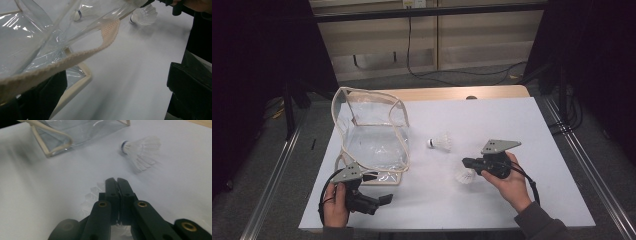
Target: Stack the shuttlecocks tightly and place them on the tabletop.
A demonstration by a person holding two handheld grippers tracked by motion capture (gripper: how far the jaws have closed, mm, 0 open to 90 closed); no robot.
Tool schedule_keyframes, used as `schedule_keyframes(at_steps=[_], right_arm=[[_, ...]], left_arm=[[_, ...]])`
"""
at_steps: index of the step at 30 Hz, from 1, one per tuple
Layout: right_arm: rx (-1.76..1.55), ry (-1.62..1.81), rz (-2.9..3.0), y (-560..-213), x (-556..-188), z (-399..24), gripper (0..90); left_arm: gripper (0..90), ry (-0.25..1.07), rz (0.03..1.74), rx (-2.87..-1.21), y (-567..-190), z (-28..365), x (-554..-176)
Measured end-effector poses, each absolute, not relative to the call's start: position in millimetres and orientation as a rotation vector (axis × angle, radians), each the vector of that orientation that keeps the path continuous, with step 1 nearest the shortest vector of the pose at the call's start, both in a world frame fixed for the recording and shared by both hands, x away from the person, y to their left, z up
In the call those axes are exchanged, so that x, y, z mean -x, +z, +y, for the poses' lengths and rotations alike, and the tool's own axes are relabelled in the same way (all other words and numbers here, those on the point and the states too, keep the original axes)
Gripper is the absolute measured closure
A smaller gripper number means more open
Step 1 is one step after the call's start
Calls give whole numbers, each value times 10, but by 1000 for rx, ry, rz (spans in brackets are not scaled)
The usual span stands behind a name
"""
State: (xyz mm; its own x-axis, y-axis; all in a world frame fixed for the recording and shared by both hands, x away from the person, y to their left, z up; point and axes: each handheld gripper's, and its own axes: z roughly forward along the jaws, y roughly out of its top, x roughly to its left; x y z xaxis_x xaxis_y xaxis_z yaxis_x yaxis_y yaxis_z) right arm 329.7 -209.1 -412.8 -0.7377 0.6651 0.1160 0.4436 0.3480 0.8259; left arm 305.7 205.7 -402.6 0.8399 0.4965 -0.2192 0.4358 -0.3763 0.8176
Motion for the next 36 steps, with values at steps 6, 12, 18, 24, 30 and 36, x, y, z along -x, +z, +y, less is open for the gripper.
schedule_keyframes(at_steps=[6,12,18,24,30,36], right_arm=[[-958,1425,2383,-4061,-3252,-1977,880],[-992,1408,2373,-4115,-3291,-1994,869],[-1038,1391,2333,-4153,-3318,-2118,859],[-1051,1356,2307,-4174,-3314,-2224,838],[-1059,1327,2295,-4201,-3306,-2322,824],[-1049,1288,2290,-4223,-3290,-2399,795]], left_arm=[[31,74,684,-2016,-4028,2058,-3057],[31,73,683,-2017,-4029,2057,-3056],[31,78,685,-2024,-4030,2055,-3062],[31,78,686,-2026,-4027,2055,-3063],[31,81,688,-2021,-4030,2050,-3062],[31,76,687,-2025,-4027,2054,-3063]])
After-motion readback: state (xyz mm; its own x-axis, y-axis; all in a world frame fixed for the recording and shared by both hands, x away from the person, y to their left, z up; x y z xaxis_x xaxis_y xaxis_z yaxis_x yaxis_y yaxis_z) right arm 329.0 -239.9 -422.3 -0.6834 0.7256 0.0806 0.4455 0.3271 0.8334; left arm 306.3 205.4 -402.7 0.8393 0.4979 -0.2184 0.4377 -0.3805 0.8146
